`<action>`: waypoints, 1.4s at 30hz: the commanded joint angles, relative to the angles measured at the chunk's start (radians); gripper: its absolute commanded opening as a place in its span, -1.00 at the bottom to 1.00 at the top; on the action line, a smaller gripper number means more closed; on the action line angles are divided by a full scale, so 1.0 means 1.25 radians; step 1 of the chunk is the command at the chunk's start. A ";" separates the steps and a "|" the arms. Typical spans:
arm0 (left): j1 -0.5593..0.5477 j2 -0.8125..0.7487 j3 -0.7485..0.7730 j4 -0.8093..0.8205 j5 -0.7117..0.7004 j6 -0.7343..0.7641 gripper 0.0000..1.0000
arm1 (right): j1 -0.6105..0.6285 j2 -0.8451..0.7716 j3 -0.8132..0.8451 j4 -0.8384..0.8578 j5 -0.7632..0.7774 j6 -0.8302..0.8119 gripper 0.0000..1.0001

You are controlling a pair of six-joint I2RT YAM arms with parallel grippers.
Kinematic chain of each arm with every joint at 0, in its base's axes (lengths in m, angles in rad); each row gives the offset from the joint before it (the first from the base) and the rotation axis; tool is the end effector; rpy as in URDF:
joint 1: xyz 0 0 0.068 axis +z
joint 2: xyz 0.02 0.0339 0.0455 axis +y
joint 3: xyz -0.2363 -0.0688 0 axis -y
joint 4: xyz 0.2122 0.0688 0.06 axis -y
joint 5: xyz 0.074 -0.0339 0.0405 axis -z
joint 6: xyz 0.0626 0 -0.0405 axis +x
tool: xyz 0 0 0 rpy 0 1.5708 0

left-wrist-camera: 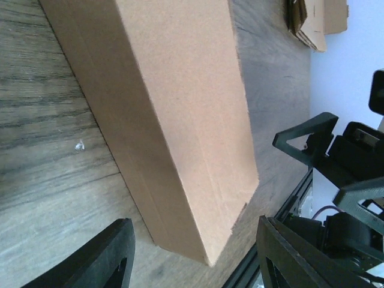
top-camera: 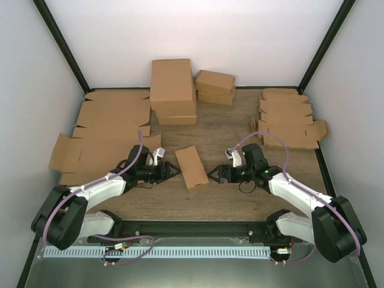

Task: Fold the paper box

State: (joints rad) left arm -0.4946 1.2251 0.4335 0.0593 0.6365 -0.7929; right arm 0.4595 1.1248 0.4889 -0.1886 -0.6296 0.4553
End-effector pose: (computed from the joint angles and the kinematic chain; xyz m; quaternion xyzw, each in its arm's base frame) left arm 0.1797 -0.1392 0.1439 -0.0030 0.8768 -0.4607 0.1377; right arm 0.1710 0.1257 0.1575 -0.1147 0.8852 0.4118 0.1837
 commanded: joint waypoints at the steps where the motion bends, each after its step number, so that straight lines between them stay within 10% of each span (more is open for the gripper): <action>1: -0.008 0.063 -0.021 0.149 0.023 -0.047 0.14 | -0.001 -0.008 -0.012 0.064 -0.025 0.038 1.00; 18: -0.009 0.248 -0.022 0.294 0.058 -0.041 -0.15 | -0.001 0.029 -0.011 0.073 -0.019 0.030 1.00; 27: 0.009 0.209 -0.043 0.214 0.026 -0.002 -0.58 | 0.000 0.073 0.005 0.078 -0.048 0.040 1.00; 42: 0.026 0.148 -0.093 0.170 0.007 0.018 -0.67 | 0.056 0.156 0.068 0.127 -0.128 0.081 1.00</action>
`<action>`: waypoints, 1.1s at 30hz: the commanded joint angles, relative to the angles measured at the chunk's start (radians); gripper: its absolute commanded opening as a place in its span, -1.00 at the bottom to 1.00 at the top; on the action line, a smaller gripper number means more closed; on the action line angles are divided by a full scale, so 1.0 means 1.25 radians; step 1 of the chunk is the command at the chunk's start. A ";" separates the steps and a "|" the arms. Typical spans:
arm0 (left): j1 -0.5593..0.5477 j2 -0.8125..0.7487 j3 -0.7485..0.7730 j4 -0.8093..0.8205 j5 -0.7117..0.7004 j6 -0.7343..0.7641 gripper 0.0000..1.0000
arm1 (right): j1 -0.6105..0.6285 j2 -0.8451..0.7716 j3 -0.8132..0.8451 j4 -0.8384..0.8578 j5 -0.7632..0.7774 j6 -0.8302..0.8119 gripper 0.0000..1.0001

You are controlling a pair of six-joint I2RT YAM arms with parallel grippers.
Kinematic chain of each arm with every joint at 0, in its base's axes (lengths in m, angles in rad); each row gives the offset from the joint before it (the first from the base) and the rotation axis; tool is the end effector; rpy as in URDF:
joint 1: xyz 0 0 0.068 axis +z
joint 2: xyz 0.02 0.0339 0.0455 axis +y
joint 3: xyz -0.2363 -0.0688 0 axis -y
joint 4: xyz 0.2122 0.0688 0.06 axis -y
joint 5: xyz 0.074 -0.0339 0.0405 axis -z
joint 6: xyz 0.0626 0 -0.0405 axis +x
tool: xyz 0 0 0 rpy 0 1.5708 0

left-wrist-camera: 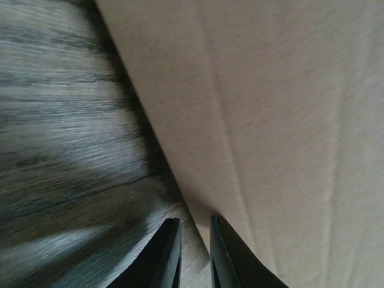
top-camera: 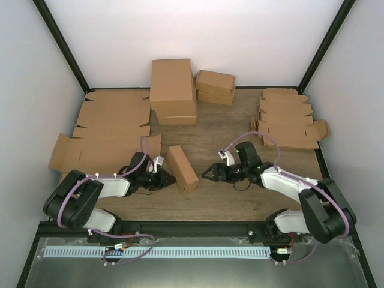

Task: Fold the paper box

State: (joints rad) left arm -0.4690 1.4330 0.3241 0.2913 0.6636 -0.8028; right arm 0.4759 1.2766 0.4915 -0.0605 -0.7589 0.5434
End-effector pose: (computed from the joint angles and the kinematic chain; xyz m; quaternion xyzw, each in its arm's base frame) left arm 0.1790 -0.1339 0.0944 -0.0279 0.8869 -0.4502 0.0998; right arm 0.1787 0.1405 0.1427 -0.1020 0.8724 0.4631 0.1186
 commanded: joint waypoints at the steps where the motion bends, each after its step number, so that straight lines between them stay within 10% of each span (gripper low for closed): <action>1: 0.006 -0.020 -0.004 -0.017 -0.014 0.026 -0.67 | 0.063 0.048 0.085 0.013 -0.008 0.003 1.00; 15: 0.026 -0.119 -0.011 -0.114 -0.054 0.051 -0.65 | 0.333 0.149 0.284 -0.097 0.337 -0.032 1.00; 25: 0.048 -0.402 0.046 -0.337 -0.136 -0.012 0.95 | 0.390 0.170 0.317 -0.078 0.340 -0.075 1.00; 33: 0.051 -0.370 0.141 -0.401 -0.126 -0.024 1.00 | 0.413 0.150 0.303 -0.039 0.321 -0.148 0.97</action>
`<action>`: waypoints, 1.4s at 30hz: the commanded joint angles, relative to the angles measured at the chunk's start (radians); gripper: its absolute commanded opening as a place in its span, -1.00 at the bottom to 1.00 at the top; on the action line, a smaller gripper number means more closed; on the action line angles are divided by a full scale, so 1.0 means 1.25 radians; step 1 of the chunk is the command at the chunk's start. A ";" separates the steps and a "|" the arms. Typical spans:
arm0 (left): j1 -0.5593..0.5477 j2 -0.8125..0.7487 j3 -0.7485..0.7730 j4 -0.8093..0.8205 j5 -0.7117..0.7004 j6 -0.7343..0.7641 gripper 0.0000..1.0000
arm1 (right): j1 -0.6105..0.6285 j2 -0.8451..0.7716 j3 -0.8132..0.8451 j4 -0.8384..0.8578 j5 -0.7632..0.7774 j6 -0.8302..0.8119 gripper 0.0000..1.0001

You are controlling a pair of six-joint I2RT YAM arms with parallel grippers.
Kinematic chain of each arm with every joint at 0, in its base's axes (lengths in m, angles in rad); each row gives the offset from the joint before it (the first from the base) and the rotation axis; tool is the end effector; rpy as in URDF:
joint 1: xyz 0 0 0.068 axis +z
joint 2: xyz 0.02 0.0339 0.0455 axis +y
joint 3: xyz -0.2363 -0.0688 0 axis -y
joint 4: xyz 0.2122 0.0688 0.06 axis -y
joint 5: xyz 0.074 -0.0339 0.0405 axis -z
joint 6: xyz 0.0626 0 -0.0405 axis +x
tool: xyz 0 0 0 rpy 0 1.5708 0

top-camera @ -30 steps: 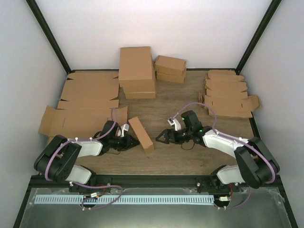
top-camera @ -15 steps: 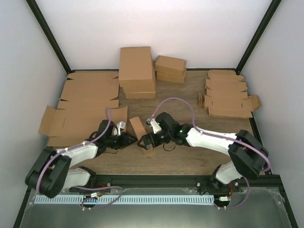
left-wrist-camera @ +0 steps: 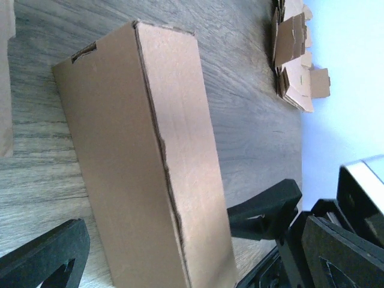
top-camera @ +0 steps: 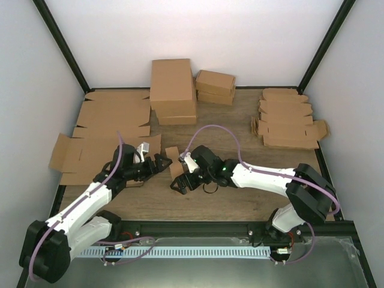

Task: Fold the paper box

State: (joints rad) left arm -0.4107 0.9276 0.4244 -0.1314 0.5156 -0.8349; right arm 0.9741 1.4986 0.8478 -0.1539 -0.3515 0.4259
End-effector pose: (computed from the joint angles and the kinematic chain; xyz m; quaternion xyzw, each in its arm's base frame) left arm 0.1679 -0.1068 0.1767 -0.0692 0.8678 -0.4393 0.2216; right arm 0.1508 0.2604 0.1727 -0.3101 0.8615 0.3611 0.1770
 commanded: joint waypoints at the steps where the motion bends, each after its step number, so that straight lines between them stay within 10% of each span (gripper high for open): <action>1: 0.003 0.055 0.077 -0.070 0.000 0.011 1.00 | 0.020 -0.032 0.013 0.049 -0.012 -0.062 0.97; 9: 0.003 0.173 0.197 -0.193 -0.028 0.097 1.00 | 0.027 -0.074 -0.023 0.117 -0.047 -0.100 0.95; 20: -0.053 0.261 0.325 -0.350 -0.192 0.188 0.96 | 0.026 -0.272 -0.123 0.101 0.234 0.039 1.00; 42: -0.251 0.440 0.448 -0.411 -0.499 0.012 0.75 | 0.013 -0.493 -0.220 -0.084 0.499 0.195 0.99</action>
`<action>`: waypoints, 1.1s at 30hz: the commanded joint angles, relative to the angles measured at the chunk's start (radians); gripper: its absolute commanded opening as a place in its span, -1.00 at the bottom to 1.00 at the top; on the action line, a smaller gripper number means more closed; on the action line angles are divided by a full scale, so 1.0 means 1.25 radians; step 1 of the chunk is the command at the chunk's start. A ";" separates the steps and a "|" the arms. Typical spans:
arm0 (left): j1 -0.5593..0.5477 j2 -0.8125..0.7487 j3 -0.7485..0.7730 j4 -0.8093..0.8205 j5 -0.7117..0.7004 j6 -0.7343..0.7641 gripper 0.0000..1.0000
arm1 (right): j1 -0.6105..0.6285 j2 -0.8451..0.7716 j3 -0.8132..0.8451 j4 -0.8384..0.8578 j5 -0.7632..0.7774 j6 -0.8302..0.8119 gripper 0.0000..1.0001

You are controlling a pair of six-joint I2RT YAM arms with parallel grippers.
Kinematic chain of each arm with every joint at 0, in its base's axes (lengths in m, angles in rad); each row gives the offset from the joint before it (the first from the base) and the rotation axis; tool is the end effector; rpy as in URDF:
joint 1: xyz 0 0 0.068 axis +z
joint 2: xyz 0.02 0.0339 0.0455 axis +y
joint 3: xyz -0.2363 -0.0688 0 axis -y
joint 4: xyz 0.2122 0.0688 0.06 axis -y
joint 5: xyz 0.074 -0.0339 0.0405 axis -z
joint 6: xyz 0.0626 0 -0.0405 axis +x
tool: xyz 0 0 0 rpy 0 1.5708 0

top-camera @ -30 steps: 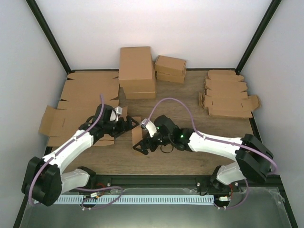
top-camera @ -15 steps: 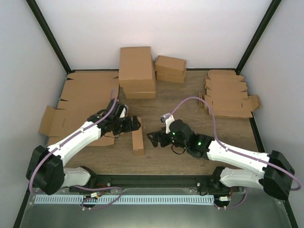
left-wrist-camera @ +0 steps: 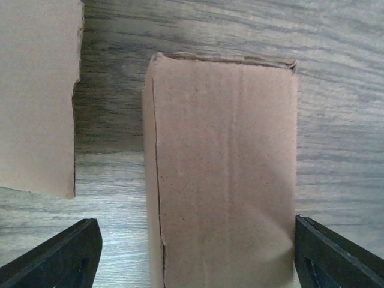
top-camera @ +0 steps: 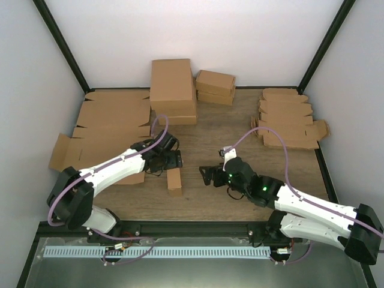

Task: Fold the paper box

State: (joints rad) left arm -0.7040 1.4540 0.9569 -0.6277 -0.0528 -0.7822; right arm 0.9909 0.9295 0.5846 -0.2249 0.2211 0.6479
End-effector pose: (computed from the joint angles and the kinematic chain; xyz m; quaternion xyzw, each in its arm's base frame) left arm 0.2053 -0.1700 0.1766 -0.0439 0.9739 -0.1306 0.1802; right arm 0.1278 0.1701 0.2147 -0.0967 0.8682 0.2824 0.3963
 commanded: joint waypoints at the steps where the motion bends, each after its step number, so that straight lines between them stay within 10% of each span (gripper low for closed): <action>1: -0.022 0.024 0.025 -0.014 -0.045 -0.031 0.71 | 0.000 -0.046 -0.014 -0.027 0.043 0.018 1.00; 17: -0.047 -0.008 0.069 -0.022 -0.062 -0.037 -0.02 | 0.000 0.016 0.005 -0.022 -0.061 0.034 1.00; 27: 0.070 -0.195 -0.029 0.198 0.157 -0.149 -0.04 | 0.000 0.078 0.135 -0.092 -0.166 0.116 1.00; 33: 0.168 -0.341 -0.078 0.348 0.193 -0.292 -0.05 | 0.000 0.011 0.138 -0.017 -0.174 0.393 1.00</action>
State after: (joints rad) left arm -0.5411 1.1130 0.8795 -0.3801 0.1200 -1.0008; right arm 0.9909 1.0031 0.7368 -0.3088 0.0212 0.8661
